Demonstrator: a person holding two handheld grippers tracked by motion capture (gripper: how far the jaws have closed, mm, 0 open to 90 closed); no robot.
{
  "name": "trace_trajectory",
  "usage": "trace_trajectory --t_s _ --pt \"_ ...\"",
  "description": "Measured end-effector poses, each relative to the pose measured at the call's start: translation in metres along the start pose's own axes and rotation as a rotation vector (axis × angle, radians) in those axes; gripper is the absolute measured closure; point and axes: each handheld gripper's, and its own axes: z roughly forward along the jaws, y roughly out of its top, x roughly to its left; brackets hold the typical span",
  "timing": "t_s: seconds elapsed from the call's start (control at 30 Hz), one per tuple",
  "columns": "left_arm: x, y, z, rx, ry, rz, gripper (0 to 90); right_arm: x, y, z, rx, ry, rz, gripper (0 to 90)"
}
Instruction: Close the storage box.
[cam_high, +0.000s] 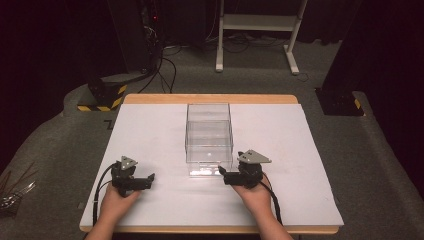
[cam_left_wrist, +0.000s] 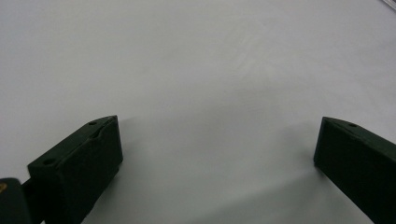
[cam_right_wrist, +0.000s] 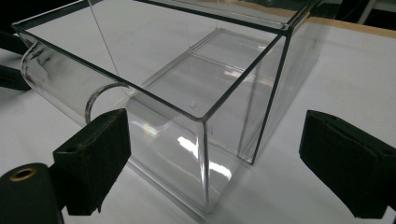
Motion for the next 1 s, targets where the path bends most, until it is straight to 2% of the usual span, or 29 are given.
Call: trace_trajectory --t_s 0.53,1.0 --pt "0.000 0.000 0.000 -0.001 0.000 0.000 1.3 -0.008 0.008 0.013 0.000 -0.027 0.016 8.9" --pt "0.000 0.000 0.000 0.001 -0.001 0.000 1.3 -0.016 0.013 0.027 0.000 -0.051 0.055 8.9"
